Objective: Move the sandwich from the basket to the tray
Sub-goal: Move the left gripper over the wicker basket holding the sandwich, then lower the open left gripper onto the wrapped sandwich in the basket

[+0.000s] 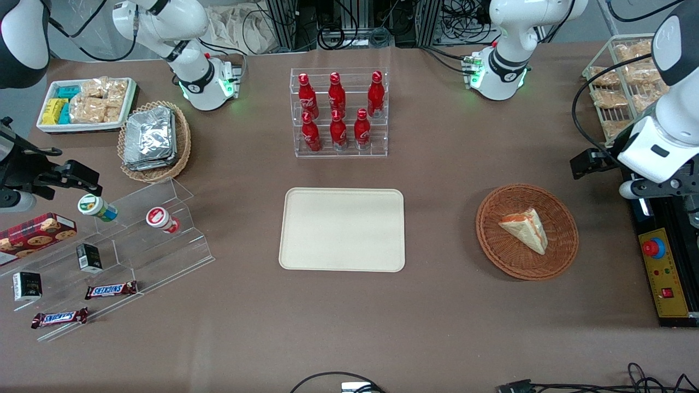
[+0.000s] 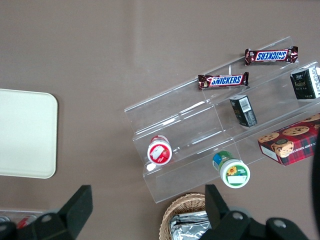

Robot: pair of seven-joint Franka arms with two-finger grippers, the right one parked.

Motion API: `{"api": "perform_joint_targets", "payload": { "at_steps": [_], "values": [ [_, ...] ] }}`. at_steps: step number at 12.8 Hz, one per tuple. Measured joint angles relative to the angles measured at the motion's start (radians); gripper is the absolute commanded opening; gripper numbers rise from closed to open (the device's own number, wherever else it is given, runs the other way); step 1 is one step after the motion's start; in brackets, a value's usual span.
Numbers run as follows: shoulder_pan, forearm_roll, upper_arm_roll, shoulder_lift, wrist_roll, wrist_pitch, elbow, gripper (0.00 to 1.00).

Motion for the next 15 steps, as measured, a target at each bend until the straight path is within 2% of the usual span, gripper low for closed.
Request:
{"api": "perform_joint_targets", "payload": {
  "at_steps": [10,12,15],
  "values": [
    [0.0,0.0,0.001,0.059,-0.031,-0.013,0.019,1.0],
    [0.001,0.0,0.001,0.071,-0.148,0.007,-0.01,1.0],
    [0.001,-0.007,0.001,0.076,-0.385,0.153,-0.11,1.0]
  ]
}}
